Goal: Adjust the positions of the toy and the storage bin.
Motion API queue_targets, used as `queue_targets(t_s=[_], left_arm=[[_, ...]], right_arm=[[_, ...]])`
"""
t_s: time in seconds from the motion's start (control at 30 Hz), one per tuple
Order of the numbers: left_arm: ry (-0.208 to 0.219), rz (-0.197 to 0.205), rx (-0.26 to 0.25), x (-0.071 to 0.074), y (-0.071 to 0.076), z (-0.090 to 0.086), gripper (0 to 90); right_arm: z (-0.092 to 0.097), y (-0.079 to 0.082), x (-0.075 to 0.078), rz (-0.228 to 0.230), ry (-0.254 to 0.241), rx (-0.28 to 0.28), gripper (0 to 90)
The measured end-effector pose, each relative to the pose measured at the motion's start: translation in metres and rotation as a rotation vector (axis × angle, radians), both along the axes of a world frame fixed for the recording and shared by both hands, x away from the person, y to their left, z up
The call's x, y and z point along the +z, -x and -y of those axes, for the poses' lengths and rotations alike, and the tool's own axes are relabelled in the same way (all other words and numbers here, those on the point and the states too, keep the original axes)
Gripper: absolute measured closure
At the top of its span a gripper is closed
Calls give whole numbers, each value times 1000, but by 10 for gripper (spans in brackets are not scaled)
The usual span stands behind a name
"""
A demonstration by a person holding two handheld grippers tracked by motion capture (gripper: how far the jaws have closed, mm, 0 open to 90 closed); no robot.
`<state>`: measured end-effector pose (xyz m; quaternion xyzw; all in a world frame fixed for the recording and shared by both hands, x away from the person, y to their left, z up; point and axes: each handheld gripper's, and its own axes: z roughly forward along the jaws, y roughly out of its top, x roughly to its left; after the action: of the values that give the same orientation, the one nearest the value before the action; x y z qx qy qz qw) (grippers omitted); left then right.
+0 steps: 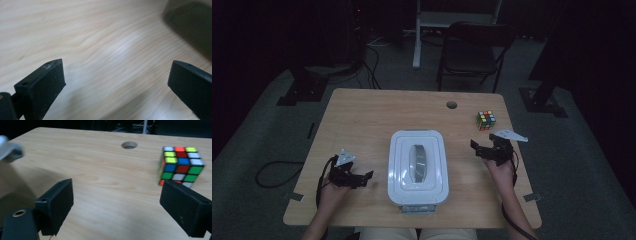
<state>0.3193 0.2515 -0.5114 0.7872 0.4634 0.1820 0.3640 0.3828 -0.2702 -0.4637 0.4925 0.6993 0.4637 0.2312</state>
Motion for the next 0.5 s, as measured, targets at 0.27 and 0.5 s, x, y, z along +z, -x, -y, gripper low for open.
queue_targets(t_s=[0.27, 0.5], left_arm=[[11, -14, 82, -10, 17, -30, 16], [7, -26, 120, -11, 24, -39, 16]], right_arm=[[15, -39, 0, -38, 49, -66, 115], [20, -68, 2, -58, 68, -113, 121]])
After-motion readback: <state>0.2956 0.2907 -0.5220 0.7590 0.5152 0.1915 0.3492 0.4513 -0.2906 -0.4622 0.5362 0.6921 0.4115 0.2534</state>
